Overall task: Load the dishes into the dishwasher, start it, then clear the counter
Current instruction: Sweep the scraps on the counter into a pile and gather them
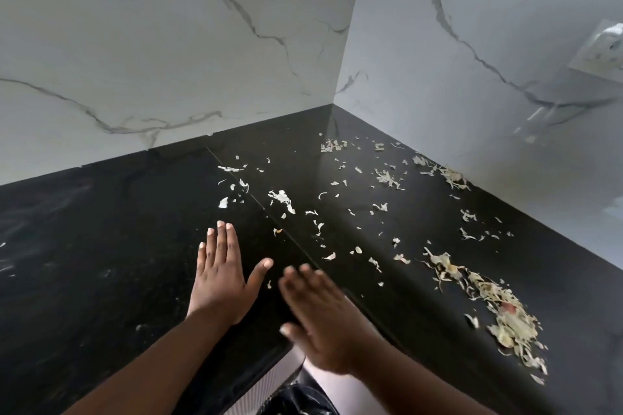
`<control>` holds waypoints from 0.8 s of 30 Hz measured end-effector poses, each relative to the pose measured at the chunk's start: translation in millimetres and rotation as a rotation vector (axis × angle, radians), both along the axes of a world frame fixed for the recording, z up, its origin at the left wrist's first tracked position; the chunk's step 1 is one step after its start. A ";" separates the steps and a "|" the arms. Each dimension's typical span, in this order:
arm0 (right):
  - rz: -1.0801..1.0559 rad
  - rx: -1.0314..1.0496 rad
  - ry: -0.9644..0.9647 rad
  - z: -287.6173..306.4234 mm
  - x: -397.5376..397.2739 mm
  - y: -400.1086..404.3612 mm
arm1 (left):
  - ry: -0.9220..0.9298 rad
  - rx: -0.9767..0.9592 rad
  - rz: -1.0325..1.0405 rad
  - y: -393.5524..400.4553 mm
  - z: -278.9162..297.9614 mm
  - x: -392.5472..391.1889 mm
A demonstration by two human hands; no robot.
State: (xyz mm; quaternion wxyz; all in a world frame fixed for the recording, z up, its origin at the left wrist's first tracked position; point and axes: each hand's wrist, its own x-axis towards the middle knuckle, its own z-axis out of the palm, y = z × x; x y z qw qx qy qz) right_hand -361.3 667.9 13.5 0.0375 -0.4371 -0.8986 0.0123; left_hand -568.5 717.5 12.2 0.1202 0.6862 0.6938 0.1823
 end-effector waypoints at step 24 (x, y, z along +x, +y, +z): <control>-0.713 -0.147 -0.019 -3.4 -3.6 138.9 | 0.135 -0.158 0.144 106.3 -0.9 -43.3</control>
